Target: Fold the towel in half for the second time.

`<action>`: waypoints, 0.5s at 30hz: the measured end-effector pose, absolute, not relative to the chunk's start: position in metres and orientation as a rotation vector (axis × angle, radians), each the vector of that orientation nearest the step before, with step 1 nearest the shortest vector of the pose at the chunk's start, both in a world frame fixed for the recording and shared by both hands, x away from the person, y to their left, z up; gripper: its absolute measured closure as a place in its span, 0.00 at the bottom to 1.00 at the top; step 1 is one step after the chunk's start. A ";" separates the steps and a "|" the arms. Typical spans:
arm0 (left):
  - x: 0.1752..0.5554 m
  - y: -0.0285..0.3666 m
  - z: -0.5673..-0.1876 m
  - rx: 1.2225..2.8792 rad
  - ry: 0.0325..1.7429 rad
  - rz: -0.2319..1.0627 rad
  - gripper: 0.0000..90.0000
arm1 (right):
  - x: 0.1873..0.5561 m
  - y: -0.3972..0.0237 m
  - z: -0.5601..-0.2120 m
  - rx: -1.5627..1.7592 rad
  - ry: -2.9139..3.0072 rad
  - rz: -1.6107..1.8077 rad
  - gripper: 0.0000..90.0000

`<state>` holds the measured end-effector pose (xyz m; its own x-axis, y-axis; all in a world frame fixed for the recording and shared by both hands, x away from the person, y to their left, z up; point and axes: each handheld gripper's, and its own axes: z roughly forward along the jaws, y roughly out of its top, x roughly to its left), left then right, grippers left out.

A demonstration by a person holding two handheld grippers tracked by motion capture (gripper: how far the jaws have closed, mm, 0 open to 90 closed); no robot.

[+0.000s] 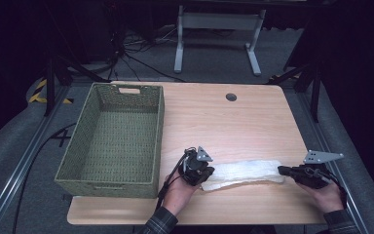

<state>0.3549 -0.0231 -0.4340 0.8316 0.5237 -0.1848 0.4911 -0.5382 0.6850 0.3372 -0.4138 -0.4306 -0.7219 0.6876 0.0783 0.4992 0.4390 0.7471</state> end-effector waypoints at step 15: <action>0.340 -0.026 -0.453 2.344 0.709 -0.024 1.00 | 0.347 -0.418 -0.449 1.058 2.520 0.974 1.00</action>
